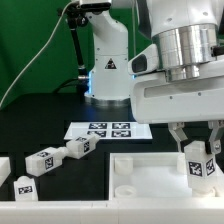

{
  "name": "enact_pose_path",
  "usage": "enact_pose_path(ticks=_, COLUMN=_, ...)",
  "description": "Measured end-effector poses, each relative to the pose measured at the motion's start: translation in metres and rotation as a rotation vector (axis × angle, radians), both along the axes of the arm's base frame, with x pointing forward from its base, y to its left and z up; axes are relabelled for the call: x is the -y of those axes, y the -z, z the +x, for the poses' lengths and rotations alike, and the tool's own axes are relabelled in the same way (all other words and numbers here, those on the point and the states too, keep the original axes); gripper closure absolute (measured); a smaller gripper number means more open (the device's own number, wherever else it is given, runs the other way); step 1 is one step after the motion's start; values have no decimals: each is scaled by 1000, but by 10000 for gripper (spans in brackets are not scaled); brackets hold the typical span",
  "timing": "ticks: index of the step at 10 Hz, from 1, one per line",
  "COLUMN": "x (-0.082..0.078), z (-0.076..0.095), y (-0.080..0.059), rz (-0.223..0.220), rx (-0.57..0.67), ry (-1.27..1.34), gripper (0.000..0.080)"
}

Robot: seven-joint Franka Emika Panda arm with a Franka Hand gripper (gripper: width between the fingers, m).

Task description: Assemble one leg

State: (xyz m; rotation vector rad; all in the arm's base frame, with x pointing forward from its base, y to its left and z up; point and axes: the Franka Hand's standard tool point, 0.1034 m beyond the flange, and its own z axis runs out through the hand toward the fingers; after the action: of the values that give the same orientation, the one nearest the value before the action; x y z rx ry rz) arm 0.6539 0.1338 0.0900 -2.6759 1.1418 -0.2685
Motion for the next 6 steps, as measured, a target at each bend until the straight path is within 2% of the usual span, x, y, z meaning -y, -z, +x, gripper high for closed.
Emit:
enact_pose_path(ticks=4, x=-1, z=-2, y=0, rz=50, rx=-39, ry=160, gripper=512)
enact_pose_path(ticks=5, x=-1, z=-2, y=1, rz=48, rx=-39, ry=150, gripper=419)
enact_pose_path(ticks=6, x=-1, z=-3, y=1, rz=32, rx=-27, ry=91, gripper=419)
